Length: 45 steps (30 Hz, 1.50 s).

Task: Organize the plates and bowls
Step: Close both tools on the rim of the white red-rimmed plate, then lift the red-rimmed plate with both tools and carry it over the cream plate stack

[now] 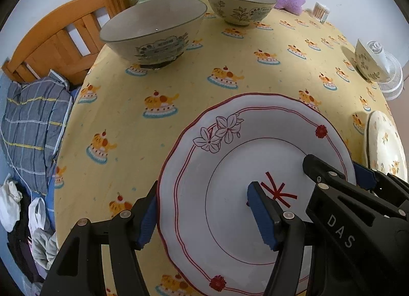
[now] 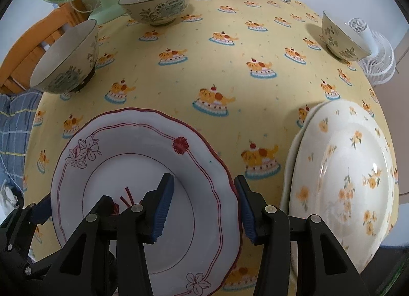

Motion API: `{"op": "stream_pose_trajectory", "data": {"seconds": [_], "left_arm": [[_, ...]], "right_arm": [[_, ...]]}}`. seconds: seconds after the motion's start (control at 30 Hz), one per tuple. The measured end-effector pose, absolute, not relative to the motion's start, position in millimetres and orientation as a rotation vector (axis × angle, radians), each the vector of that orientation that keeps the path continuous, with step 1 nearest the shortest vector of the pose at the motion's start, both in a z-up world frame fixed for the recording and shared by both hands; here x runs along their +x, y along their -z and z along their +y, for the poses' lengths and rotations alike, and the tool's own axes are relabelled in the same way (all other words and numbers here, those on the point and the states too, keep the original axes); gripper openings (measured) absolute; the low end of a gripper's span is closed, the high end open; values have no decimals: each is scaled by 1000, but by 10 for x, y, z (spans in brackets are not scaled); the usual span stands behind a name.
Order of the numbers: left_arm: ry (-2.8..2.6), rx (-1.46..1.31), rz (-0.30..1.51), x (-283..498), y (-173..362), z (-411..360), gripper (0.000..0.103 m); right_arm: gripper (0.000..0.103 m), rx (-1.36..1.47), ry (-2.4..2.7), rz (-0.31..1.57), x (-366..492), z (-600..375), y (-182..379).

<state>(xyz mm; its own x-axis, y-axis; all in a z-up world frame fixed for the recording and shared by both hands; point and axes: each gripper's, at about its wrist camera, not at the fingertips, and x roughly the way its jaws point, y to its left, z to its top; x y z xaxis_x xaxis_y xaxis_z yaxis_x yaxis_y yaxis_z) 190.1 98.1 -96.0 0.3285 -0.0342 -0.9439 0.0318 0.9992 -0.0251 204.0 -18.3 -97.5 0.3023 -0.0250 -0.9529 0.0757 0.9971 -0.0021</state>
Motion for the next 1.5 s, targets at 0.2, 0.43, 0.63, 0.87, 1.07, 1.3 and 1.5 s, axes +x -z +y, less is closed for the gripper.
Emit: {"op": "stream_pose_trajectory", "data": {"seconds": [0.2, 0.43, 0.63, 0.87, 1.07, 1.3, 1.5], "left_arm": [[60, -10, 1208, 1785, 804, 1024, 67], [99, -6, 1165, 1675, 580, 1025, 67], [128, 3, 1127, 1582, 415, 931, 67], [139, 34, 1091, 1495, 290, 715, 67], [117, 22, 1085, 1461, 229, 472, 67], [82, 4, 1081, 1431, 164, 94, 67], [72, -14, 1085, 1455, 167, -191, 67]], "right_arm": [[52, 36, 74, 1238, 1914, -123, 809], [52, 34, 106, 1193, 1743, -108, 538], [52, 43, 135, 1153, 1602, -176, 335], [52, 68, 144, 1116, 1471, -367, 196], [52, 70, 112, 1100, 1435, -635, 132], [52, 58, 74, 1099, 1448, -1001, 63], [52, 39, 61, 1097, 1483, -1311, 33]]}}
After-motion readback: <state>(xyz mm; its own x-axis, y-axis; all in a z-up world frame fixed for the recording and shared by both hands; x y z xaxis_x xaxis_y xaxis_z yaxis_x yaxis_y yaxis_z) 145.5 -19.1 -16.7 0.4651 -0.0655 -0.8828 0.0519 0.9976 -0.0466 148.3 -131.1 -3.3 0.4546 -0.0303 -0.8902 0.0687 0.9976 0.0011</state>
